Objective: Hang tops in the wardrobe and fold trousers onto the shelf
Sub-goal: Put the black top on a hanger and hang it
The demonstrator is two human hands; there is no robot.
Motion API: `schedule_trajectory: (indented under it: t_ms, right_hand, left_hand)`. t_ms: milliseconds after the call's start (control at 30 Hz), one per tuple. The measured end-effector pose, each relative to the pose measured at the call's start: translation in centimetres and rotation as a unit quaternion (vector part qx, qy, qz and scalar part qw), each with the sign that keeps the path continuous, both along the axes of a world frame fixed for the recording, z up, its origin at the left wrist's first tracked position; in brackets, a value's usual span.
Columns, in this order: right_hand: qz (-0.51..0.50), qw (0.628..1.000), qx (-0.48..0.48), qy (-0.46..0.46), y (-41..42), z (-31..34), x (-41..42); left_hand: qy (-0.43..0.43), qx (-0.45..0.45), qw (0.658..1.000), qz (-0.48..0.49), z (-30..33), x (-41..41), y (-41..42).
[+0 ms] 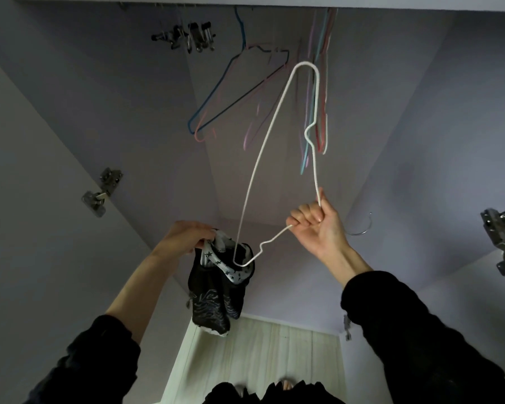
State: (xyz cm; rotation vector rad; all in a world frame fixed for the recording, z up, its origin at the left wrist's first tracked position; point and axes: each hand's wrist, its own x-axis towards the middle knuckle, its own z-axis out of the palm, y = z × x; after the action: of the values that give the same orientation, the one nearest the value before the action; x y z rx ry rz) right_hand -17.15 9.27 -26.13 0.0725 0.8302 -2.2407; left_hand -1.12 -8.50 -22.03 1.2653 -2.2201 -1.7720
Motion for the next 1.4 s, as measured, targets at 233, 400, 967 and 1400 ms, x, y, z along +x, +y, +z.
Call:
schedule_trajectory:
  t_ms: [233, 400, 967, 1400]
  right_hand:
    - [0.067, 0.993, 0.082, 0.058, -2.3, -1.0, 2.3]
    - [0.125, 0.947, 0.217, 0.202, -1.4, -1.8, 1.9]
    - [0.119, 0.763, 0.479, 0.418, -0.6, 0.6, -0.3]
    - [0.177, 0.629, 0.474, 0.590, -4.7, 6.1, 1.8]
  left_hand:
    - [0.073, 0.086, 0.993, 0.038, 0.8, 1.5, -0.9]
    - [0.102, 0.077, 0.985, 0.116, 0.3, 2.7, -2.8]
    - [0.128, 0.000, 0.970, 0.205, 0.5, 3.6, -3.2]
    - [0.012, -0.317, 0.947, -0.055, 1.5, 1.8, -0.1]
